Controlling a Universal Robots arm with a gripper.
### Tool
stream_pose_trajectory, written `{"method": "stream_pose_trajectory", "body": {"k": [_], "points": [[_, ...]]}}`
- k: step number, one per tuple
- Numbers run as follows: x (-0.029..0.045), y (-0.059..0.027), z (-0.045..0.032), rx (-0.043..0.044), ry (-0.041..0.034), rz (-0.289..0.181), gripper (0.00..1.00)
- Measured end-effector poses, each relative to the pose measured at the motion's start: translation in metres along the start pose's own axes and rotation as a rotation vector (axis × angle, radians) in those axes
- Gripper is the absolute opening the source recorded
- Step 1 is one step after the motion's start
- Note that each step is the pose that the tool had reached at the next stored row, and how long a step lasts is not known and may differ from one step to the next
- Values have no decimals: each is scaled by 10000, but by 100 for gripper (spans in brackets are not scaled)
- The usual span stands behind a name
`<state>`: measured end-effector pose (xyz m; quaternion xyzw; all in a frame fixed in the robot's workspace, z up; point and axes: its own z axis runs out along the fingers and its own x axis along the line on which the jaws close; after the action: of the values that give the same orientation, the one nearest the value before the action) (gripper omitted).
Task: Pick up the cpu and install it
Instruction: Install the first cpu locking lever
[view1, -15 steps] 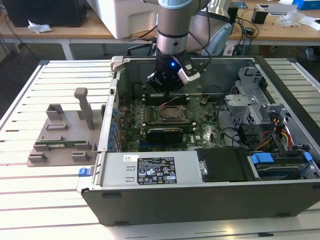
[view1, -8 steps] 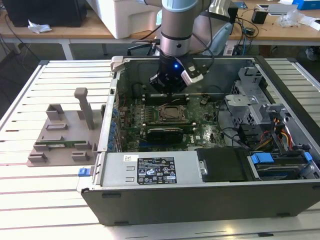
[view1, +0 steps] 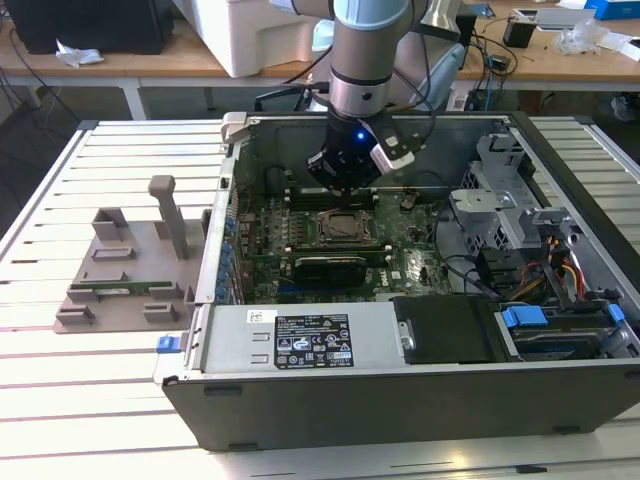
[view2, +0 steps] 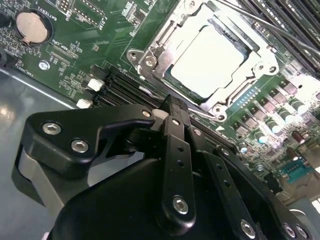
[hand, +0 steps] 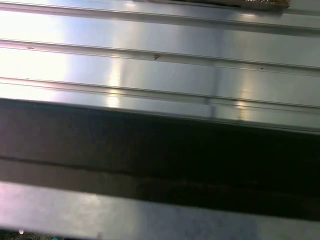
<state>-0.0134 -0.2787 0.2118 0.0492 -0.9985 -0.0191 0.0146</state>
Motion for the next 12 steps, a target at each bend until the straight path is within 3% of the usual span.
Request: {"method": "stream_pose_trajectory", "body": {"k": [9,12], "points": [[-107,-13,63,-1,14,0,11],[-110,-43,78,5,14,1,11]]}}
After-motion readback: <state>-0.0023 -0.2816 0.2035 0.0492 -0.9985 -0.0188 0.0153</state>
